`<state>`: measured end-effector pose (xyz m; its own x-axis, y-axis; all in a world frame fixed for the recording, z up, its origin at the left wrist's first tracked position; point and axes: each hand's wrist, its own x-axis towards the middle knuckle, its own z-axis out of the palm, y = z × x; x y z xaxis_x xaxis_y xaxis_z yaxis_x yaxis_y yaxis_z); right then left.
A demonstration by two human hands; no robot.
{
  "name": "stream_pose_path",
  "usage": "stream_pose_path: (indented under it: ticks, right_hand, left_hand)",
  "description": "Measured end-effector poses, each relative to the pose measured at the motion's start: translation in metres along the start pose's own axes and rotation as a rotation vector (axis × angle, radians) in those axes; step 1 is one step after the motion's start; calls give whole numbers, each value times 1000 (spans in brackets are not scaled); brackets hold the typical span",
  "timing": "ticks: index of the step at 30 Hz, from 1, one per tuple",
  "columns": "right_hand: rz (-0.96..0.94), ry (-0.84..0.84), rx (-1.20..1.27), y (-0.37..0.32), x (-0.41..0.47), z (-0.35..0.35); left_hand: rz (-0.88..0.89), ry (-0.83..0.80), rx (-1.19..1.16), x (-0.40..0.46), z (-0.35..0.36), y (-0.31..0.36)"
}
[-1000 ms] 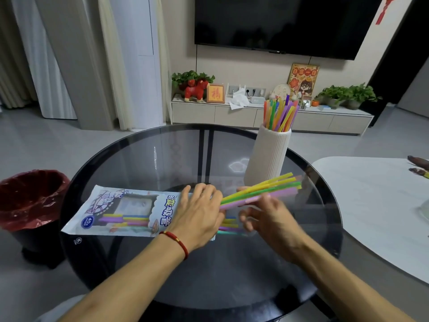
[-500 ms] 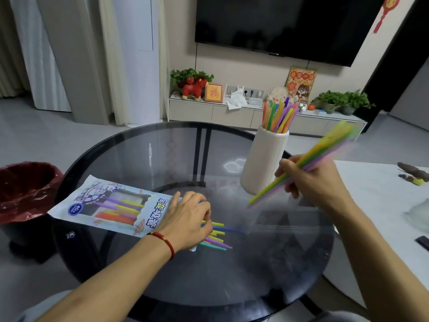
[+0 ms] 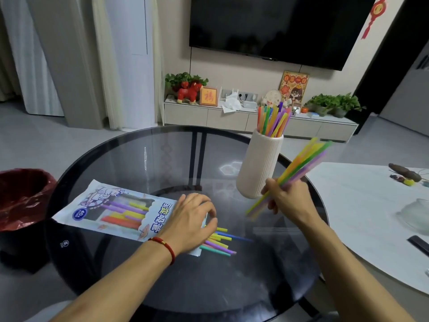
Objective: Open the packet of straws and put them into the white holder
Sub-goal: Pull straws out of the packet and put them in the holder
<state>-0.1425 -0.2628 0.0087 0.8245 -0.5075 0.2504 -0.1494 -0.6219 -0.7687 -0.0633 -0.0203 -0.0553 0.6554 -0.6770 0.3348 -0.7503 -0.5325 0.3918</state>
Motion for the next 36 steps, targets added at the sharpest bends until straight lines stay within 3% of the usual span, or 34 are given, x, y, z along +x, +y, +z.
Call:
stream_pose_path:
  ticks: [3,6,10,15,22,29,36]
  right_hand:
    - [-61,232,247,-13,13,-17]
    - [-143,438,547,-42,38,-42]
    - [-193,556,505,-74,70,-62]
    - [-191,469,58,-90,88,-61]
    - [-100,325,-178,-116,113,-53]
    - [-24,203,-249,-120,119,-49]
    - [-115,359,-84,-126,118,-58]
  left_hand:
    - [-7,182,31,3,-2,3]
    - [-41,257,76,5,-4,0]
    - [-69,260,85,4,-5,-3]
    - [-100,250,96,3,-7,-4]
    - [-137,216,117,1,-12,-3]
    - [-128,192,95,0,-12,-3]
    - [-94,196,48,0,-8,2]
